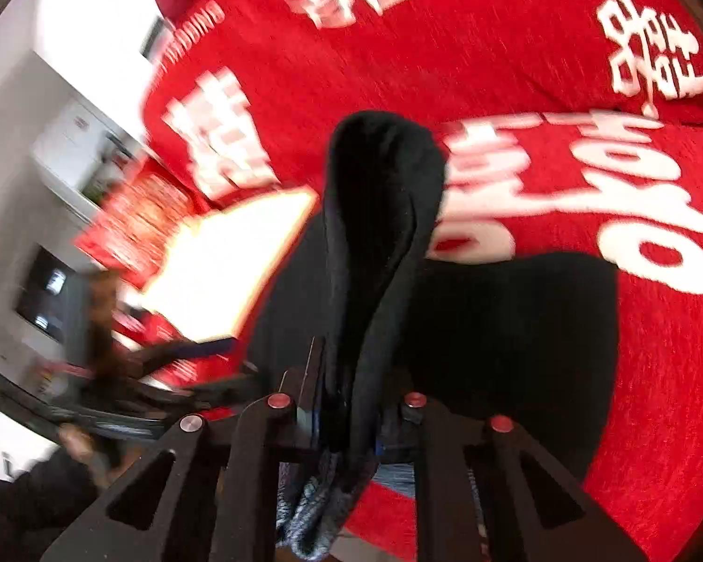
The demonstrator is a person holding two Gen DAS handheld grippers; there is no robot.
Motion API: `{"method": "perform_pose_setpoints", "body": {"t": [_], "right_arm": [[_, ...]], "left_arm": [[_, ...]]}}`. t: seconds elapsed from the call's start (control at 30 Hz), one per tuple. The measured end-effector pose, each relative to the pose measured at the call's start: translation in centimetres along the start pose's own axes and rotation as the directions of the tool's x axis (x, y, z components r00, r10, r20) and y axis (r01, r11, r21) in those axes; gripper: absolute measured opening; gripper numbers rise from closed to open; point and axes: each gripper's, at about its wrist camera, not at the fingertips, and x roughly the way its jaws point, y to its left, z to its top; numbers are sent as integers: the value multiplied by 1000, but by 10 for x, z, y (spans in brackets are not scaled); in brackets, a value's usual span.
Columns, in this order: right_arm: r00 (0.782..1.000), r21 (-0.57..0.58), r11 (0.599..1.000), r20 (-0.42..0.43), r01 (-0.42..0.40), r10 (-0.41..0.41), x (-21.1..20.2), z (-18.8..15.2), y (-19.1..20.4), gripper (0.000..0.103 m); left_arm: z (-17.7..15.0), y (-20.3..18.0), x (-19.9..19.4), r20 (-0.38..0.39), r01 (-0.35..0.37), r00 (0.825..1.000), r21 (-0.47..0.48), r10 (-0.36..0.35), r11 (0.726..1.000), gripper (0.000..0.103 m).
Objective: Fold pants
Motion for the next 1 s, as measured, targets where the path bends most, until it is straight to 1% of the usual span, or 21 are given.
{"method": "perform_pose_setpoints", "body": {"t": [0.03, 0.07, 0.1, 0.2, 0.3, 0.43, 0.47, 0.5, 0.57, 0.6, 0.63, 0.67, 0.7, 0.73, 0.77, 0.83, 0.87, 0.9, 0.93, 0.97, 1.0], "right_arm": [[1000, 51, 999, -9, -11, 12, 3, -2, -13, 15], [997, 125, 989, 5, -79, 79, 2, -5, -30, 15], [994, 142, 984, 22, -109, 107, -3, -8, -35, 15], [991, 110, 987, 63, -121, 115, -19, -10, -25, 14], [985, 92, 987, 122, -133, 121, -39, -1, -9, 14], [952, 105, 976, 264, -191, 158, -93, 3, -18, 14], [953, 126, 975, 267, -185, 146, -97, 2, -31, 14], [966, 157, 978, 240, -139, 99, -91, -1, -43, 14], [988, 228, 972, 150, -58, 24, -62, -8, -66, 14], [996, 258, 966, 82, 13, -35, -39, -17, -83, 15], [994, 284, 959, 108, -7, -25, -33, -23, -95, 18], [986, 332, 939, 160, -88, 36, -36, -27, -108, 19], [982, 366, 922, 181, -123, 59, -39, -29, -115, 19], [975, 409, 900, 210, -150, 67, -44, -32, -121, 24], [976, 411, 902, 213, -136, 50, -49, -32, -121, 31], [968, 376, 926, 224, 18, -110, -74, -28, -106, 42], [959, 350, 935, 240, 58, -149, -78, -24, -95, 50], [940, 272, 956, 284, 111, -190, -91, -16, -73, 55], [931, 225, 966, 306, 132, -198, -96, -10, -59, 72], [920, 134, 977, 335, 168, -204, -99, -1, -36, 88], [916, 65, 979, 347, 192, -202, -100, 5, -21, 92]], "left_arm": [[-1, -3, 2, 0, -14, 1000, 14, 14, 1000, 95], [-2, -8, 4, 2, -26, 1000, 34, 26, 999, 95], [-3, -14, 4, 3, -28, 1000, 58, 27, 998, 95], [2, -24, -7, 12, 9, 1000, 78, -10, 997, 95], [10, -29, -36, 71, 20, 997, 80, -26, 997, 95], [18, -32, -64, 137, 72, 987, 84, -83, 994, 95], [20, -31, -61, 132, 84, 987, 80, -94, 993, 95], [22, -31, -53, 115, 96, 988, 78, -105, 992, 95], [25, -33, -23, 53, 68, 996, 77, -72, 995, 95], [26, -34, -9, 20, 54, 998, 77, -56, 996, 95], [25, -34, 7, -22, 39, 999, 71, -37, 997, 95], [23, -33, 22, -52, 28, 998, 66, -24, 997, 95], [22, -33, 29, -60, 9, 998, 71, -5, 997, 95], [20, -37, 31, -54, -12, 998, 86, 16, 996, 95], [18, -41, 30, -47, -30, 998, 101, 35, 994, 95], [17, -48, 26, -34, -32, 999, 120, 36, 992, 95], [17, -51, 27, -33, -34, 999, 120, 38, 992, 95], [18, -52, 30, -36, -47, 998, 115, 51, 992, 96], [17, -53, 35, -40, -51, 998, 109, 55, 993, 101], [17, -55, 37, -26, -62, 998, 108, 66, 992, 102], [16, -54, 39, -13, -78, 997, 112, 80, 991, 102]]}}
